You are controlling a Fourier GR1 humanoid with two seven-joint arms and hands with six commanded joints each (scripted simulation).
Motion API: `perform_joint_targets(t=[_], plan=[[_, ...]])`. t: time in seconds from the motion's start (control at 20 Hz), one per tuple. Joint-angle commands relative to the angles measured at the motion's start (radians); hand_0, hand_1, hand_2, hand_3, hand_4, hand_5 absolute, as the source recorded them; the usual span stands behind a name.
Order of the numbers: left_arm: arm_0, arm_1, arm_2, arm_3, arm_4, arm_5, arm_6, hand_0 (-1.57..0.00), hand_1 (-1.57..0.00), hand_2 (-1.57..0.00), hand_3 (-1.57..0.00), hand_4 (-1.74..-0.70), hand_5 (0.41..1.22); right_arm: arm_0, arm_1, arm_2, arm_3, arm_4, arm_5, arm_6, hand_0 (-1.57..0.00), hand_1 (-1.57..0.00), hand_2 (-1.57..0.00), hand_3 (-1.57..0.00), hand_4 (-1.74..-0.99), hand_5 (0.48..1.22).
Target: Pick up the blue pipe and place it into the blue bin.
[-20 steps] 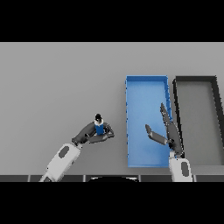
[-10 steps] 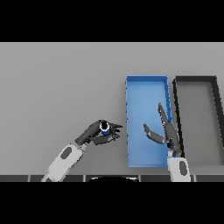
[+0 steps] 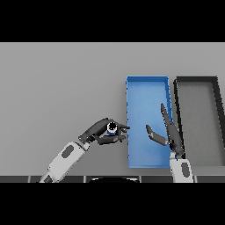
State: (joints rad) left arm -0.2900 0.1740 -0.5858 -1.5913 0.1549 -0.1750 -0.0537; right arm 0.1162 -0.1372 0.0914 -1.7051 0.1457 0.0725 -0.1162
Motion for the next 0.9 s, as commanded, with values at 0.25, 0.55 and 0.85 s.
perform_joint_targets(t=[0.25,0.55,0.85], plan=[[0.011,0.0,0.0,0.008,0.0,-0.007,0.013,-1.57,-1.57,-1.57,-1.44,-1.73,1.219,0.034,0.013,-0.008,-0.012,-0.005,-0.019,-0.001,0.0,0.0,0.0,0.0,-1.186,0.629],[0.009,0.009,0.001,-0.005,0.002,-0.022,0.004,-1.57,-1.57,-1.57,-1.44,-1.73,1.221,0.057,0.006,-0.008,-0.069,-0.062,0.025,-0.055,0.0,0.0,0.0,0.0,-1.195,0.61],[0.0,0.012,0.007,-0.012,-0.002,-0.026,0.021,-1.57,-1.57,-1.57,-1.44,-1.73,1.221,-0.053,-0.138,0.003,-0.235,-0.333,0.244,0.154,0.0,0.0,0.0,0.0,-1.25,0.532]])
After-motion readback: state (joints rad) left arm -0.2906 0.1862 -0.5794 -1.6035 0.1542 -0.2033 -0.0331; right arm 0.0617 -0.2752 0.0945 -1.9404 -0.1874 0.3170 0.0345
